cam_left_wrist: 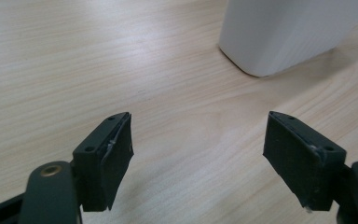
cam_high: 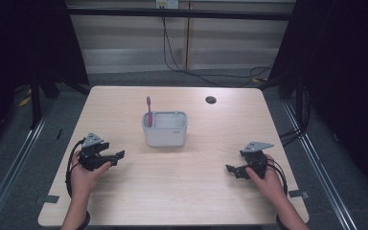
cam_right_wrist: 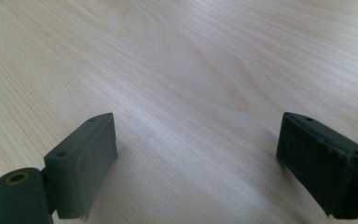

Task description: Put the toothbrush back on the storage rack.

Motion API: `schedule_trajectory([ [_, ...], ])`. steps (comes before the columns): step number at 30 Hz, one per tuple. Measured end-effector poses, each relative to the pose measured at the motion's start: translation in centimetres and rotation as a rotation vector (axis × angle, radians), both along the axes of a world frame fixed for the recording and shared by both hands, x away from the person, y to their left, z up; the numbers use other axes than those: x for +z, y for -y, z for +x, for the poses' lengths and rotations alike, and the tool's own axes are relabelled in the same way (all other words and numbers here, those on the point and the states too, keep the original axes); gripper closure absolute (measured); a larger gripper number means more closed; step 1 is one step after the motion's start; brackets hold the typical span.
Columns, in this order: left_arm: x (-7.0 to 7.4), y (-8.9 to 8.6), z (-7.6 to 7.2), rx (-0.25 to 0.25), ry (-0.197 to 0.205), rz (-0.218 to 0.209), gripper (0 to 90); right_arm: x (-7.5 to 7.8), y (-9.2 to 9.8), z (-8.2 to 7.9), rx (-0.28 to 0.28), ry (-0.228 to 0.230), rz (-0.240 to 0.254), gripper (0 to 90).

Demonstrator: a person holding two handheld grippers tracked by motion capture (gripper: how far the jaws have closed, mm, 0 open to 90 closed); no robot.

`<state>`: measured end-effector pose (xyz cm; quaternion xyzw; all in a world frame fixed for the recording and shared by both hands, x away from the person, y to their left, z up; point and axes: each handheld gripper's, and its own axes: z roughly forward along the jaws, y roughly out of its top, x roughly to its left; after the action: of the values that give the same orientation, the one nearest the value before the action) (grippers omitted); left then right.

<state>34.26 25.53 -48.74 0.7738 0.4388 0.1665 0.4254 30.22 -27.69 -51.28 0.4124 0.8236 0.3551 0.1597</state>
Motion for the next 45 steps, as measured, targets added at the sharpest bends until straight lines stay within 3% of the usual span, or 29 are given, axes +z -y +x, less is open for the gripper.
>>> schedule_trajectory([
  [18,-0.9,-1.2,-0.1,-0.005,-0.042,0.076,23.7,0.0,0.0,0.0,0.0,0.0,0.0,11.4],
  [45,-1.8,-1.1,-0.1,-0.023,-0.074,0.136,21.0,0.0,0.0,0.0,0.0,0.0,0.0,11.4],
])
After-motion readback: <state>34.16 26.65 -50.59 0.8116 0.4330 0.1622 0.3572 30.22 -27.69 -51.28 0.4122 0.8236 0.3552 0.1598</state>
